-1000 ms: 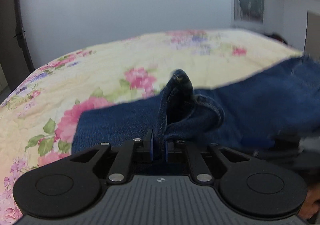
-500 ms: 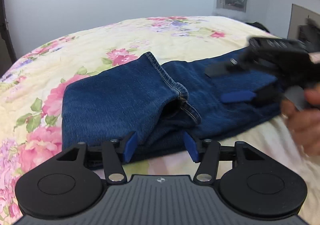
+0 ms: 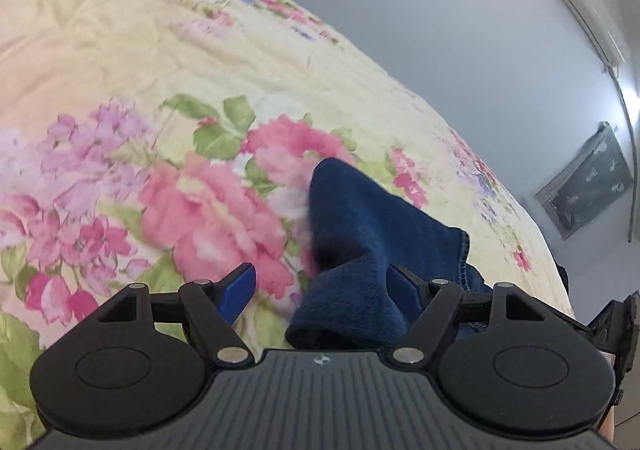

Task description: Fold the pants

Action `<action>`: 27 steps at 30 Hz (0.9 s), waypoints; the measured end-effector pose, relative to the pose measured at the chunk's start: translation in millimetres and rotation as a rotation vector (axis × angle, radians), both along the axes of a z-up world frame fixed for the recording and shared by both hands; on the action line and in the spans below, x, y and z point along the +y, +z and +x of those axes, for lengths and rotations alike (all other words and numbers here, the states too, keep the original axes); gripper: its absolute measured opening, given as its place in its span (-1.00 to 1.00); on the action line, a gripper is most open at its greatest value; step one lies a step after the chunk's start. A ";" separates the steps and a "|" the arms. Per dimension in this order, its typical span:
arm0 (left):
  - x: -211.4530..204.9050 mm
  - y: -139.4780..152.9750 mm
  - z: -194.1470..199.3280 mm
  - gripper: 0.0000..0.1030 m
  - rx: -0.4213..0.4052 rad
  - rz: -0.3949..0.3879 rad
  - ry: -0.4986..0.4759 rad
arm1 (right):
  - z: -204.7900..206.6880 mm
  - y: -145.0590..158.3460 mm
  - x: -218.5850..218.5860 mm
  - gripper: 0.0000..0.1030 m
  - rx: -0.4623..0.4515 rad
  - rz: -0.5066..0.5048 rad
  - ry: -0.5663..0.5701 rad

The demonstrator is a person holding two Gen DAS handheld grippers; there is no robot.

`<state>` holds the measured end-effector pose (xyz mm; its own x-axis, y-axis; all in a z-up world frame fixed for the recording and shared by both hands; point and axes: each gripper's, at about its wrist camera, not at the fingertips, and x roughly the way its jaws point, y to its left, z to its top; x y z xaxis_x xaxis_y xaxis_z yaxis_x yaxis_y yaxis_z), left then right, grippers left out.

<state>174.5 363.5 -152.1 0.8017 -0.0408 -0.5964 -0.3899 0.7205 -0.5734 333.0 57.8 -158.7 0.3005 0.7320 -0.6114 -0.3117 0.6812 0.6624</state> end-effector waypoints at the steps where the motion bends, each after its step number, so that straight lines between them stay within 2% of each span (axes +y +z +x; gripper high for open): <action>1: 1.0 -4.8 0.6 0.67 0.001 -0.020 0.001 | 0.6 -0.4 2.2 0.39 -0.011 0.003 0.009; 2: 2.6 -8.2 0.7 0.67 -0.007 -0.043 0.002 | -1.2 -1.0 3.1 0.35 -0.014 0.015 0.021; 4: 4.2 -12.5 2.4 0.67 -0.013 -0.084 0.007 | -0.5 -4.6 4.0 0.09 -0.003 0.039 0.037; 5: 4.1 -12.3 4.3 0.67 -0.013 -0.093 0.008 | -0.4 -6.6 4.5 0.03 -0.001 0.034 0.043; 6: 3.2 -10.9 4.8 0.67 -0.017 -0.094 0.008 | 0.5 -8.3 3.7 -0.12 0.003 0.027 0.050; 7: 1.3 -9.7 4.7 0.67 -0.022 -0.091 0.006 | 3.3 -9.9 -1.1 -0.39 0.019 0.033 0.054; 10: -3.5 -5.3 3.7 0.67 -0.045 -0.086 0.001 | 15.7 -15.3 -19.9 -0.91 0.107 0.140 0.036; 12: -5.1 -2.9 3.7 0.67 -0.062 -0.096 0.000 | 16.4 -8.8 -35.2 -0.94 0.112 0.196 0.021; 17: -13.8 1.7 4.4 0.67 -0.087 -0.088 -0.013 | 12.4 9.7 -70.2 -0.95 0.083 0.266 -0.033; 21: -24.4 1.9 9.4 0.67 -0.078 -0.066 -0.041 | 5.7 16.5 -98.9 -0.95 0.050 0.246 -0.066; 25: -32.5 -0.9 15.4 0.67 -0.063 -0.052 -0.060 | -5.8 8.1 -111.2 -0.95 0.052 0.243 -0.092; 27: -36.4 -5.2 20.7 0.67 -0.033 -0.041 -0.068 | -8.3 1.7 -107.0 -0.95 0.044 0.210 -0.095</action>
